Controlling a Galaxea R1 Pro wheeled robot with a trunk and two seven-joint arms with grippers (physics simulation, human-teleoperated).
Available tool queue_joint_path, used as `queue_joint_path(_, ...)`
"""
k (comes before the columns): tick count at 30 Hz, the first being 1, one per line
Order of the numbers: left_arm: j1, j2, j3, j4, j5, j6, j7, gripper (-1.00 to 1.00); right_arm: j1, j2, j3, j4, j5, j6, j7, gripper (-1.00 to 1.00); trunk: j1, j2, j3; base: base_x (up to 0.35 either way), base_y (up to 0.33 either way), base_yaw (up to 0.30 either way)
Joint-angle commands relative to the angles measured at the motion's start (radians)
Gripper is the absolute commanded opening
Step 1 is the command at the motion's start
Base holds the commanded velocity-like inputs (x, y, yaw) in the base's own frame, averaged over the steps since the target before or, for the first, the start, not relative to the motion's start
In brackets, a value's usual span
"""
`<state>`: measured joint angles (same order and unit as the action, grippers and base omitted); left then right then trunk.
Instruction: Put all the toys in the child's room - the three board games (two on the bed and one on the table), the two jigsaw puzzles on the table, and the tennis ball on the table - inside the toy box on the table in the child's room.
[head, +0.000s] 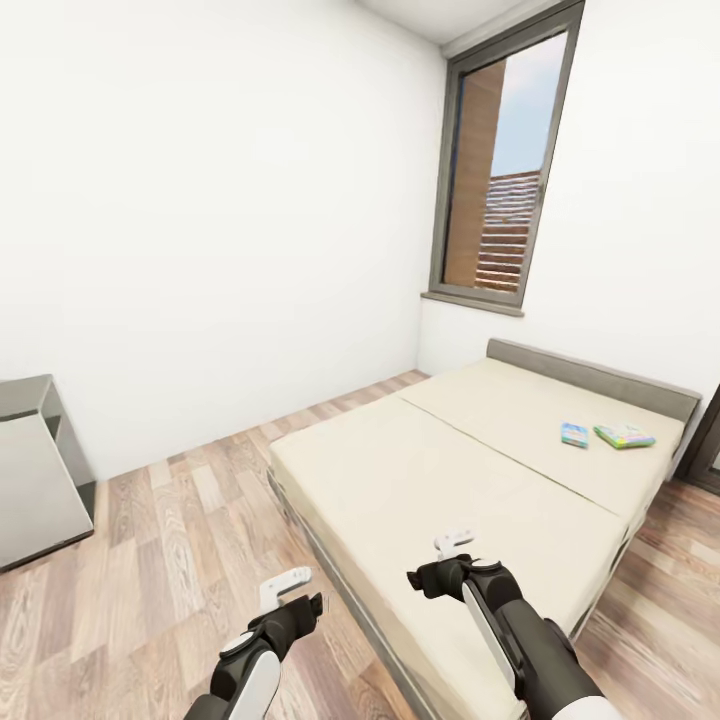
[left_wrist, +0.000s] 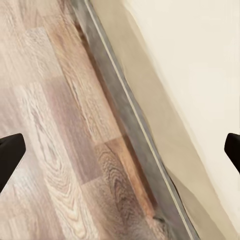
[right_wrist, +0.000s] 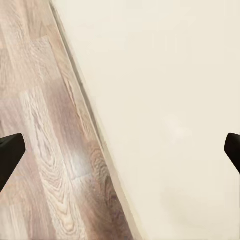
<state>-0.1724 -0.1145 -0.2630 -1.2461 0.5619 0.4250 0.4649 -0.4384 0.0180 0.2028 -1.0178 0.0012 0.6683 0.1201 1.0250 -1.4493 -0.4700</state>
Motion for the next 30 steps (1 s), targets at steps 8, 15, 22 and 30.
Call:
queue_joint_path(8,-0.001,0.001,0.002,-0.001,0.009,0.001,0.009,1.00,0.001,0.000,0.009,-0.002,0.001,0.005,0.003,1.00,0.000,-0.001,-0.001,-0.001,-0.004,0.274)
queue_joint_path(15,-0.001,0.001,0.004,-0.001,0.008,0.001,0.009,1.00,0.001,-0.003,0.034,-0.002,0.002,0.006,0.002,1.00,0.000,-0.001,-0.001,0.000,-0.001,0.277)
queue_joint_path(22,-0.001,0.001,0.004,-0.001,0.008,0.001,0.009,1.00,0.001,-0.004,0.044,-0.002,0.002,0.006,0.001,1.00,0.000,-0.001,-0.001,0.000,0.000,0.279)
queue_joint_path(30,-0.001,0.001,0.004,0.000,0.007,0.001,0.008,1.00,0.001,-0.005,0.048,-0.002,0.002,0.007,0.000,1.00,0.000,-0.001,-0.001,0.000,0.000,0.279)
